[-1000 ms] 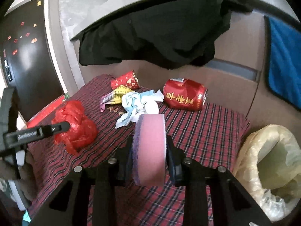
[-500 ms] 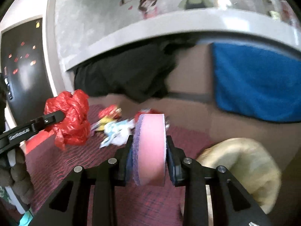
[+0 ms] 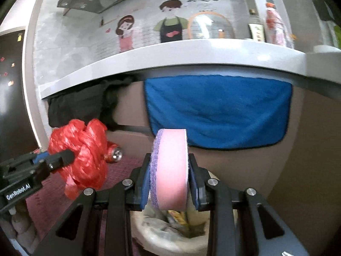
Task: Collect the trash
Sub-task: 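Carry the red bag and purple sponge over the bin and open both tools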
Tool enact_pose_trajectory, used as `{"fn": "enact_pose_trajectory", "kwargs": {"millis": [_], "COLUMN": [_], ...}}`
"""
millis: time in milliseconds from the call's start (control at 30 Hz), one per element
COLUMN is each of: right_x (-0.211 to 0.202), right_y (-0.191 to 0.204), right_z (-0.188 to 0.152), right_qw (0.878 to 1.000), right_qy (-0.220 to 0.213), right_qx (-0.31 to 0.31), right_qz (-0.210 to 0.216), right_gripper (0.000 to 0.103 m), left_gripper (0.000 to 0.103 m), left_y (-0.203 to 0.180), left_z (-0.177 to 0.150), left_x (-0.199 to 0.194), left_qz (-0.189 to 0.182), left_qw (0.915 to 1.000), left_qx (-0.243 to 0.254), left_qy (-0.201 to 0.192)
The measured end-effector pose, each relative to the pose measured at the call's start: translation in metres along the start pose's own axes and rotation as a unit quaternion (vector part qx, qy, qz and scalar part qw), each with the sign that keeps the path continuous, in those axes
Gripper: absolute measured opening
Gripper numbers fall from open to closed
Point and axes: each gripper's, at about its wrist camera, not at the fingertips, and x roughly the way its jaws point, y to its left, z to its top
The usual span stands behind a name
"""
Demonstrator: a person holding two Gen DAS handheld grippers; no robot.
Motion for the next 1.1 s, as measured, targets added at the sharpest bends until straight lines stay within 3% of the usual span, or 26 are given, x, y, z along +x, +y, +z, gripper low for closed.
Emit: {"fn": "enact_pose_trajectory", "kwargs": {"millis": [433, 1100], "right_x": [0.026, 0.058], "right_y": [-0.028, -0.039], "right_z": [-0.023, -0.049], "right_qw": [0.999, 0.997], "right_qy": [0.028, 0.067], "right_qx": [0.029, 0.04], "right_qz": [-0.013, -0.021], "right_gripper": [0.028, 0.028], "left_gripper": [0.02, 0.02], "left_y": [-0.025, -0.018], "left_z": [-0.023, -0.033], "left_x": [0.057, 0.106], "left_qz": [-0.033, -0.031], "left_qw": [0.998, 0.9953], "left_qx": [-0.003, -0.026], "left_qy": [0.054, 0.089]}}
